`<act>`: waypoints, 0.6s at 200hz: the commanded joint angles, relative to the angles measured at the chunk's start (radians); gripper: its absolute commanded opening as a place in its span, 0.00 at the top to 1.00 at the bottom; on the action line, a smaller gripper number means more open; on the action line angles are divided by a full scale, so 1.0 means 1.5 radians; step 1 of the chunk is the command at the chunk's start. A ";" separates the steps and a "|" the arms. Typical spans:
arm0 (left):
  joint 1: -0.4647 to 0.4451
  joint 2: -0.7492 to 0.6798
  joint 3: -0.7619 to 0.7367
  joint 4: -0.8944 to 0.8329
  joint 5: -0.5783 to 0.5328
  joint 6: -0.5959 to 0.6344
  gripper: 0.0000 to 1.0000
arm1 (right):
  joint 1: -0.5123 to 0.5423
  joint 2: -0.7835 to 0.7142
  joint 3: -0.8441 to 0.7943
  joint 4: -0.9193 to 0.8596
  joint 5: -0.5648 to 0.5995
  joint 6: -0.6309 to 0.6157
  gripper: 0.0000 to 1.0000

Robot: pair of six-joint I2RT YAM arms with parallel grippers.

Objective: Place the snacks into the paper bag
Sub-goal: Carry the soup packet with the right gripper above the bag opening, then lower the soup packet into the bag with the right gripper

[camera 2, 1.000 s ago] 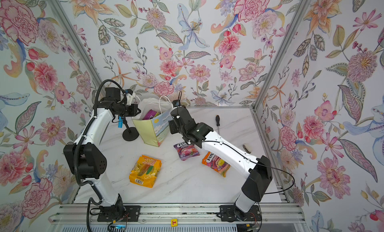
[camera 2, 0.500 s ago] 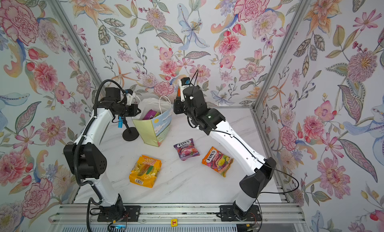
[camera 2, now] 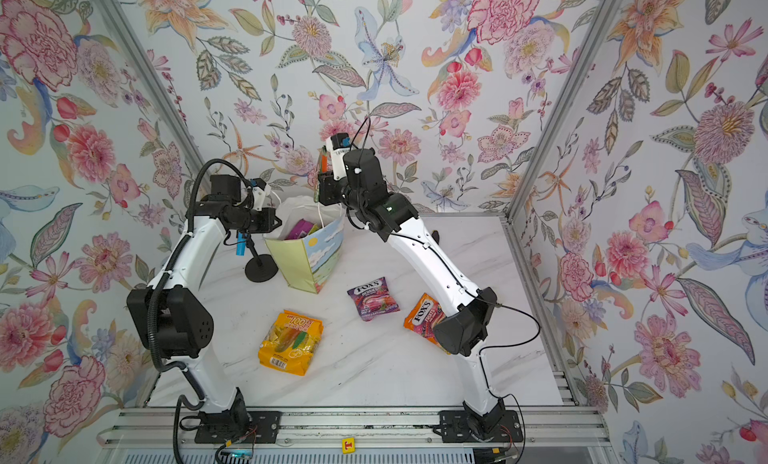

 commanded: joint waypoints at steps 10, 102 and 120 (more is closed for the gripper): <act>0.010 -0.030 -0.006 0.003 0.012 -0.002 0.97 | 0.011 0.011 0.030 -0.005 -0.051 0.029 1.00; 0.010 -0.031 -0.006 0.003 0.011 -0.002 0.97 | 0.024 -0.072 -0.141 -0.020 -0.061 0.068 1.00; 0.010 -0.032 -0.006 0.003 0.011 -0.002 0.97 | 0.022 -0.076 -0.154 -0.020 -0.061 0.075 1.00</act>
